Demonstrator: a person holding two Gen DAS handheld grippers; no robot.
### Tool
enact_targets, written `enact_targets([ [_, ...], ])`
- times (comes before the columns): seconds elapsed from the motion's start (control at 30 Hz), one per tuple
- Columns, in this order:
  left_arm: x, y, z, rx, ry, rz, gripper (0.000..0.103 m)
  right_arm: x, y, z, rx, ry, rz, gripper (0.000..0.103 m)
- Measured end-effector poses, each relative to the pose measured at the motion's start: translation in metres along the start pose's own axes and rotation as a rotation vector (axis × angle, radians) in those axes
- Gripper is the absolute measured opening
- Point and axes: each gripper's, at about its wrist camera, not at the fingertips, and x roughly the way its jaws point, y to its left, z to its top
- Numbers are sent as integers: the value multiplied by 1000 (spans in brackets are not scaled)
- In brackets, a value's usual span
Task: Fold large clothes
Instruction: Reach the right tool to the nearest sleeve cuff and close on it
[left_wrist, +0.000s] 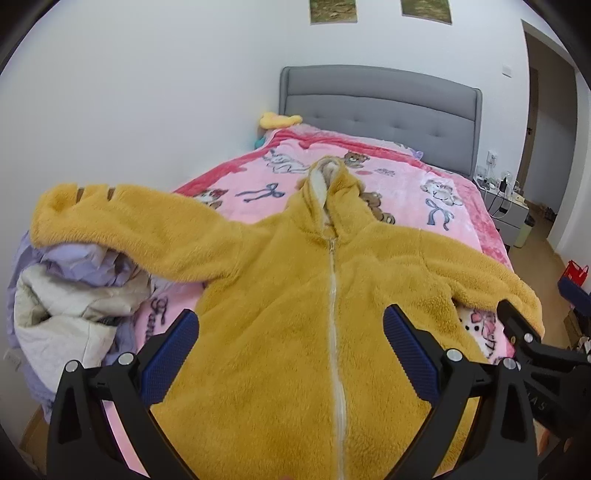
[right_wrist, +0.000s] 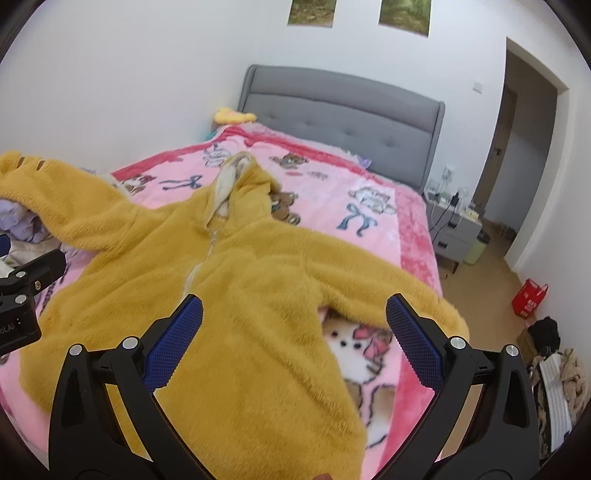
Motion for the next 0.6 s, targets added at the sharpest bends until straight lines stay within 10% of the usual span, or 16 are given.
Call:
enact_targets([
  [0.4, 34, -64, 29, 138, -12, -20, 98, 42, -58, 18, 64, -53, 1, 95],
  [0.6, 56, -96, 21, 159, 24, -39, 98, 109, -183, -35, 410, 56, -10, 95],
])
